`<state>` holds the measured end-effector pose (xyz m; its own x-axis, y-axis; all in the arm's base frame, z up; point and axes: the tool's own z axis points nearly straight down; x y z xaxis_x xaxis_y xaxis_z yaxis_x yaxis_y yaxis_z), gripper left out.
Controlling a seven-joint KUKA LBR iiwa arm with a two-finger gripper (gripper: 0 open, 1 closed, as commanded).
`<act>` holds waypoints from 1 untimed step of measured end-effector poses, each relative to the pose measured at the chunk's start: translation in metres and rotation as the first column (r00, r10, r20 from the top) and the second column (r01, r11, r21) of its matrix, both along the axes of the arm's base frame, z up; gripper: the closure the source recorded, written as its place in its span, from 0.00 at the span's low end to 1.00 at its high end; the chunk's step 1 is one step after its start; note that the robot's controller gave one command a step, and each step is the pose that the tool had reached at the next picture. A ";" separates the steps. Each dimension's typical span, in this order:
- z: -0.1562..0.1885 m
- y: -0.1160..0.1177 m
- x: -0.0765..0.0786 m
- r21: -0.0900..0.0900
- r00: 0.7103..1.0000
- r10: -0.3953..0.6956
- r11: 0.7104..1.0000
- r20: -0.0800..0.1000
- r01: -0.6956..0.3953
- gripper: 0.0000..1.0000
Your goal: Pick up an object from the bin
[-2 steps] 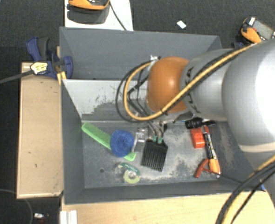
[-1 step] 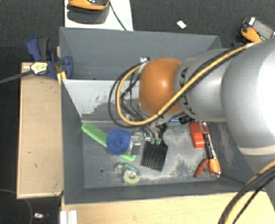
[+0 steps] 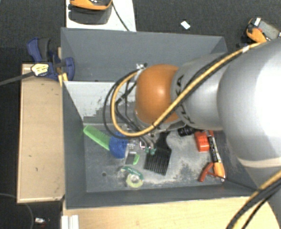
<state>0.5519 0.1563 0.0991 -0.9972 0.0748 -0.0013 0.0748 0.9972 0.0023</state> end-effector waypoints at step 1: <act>-0.016 0.004 -0.006 0.001 0.999 -0.043 0.999 0.008 0.043 0.00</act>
Offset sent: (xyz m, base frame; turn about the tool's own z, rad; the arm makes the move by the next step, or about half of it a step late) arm -0.0119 -0.0050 -0.0291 0.2627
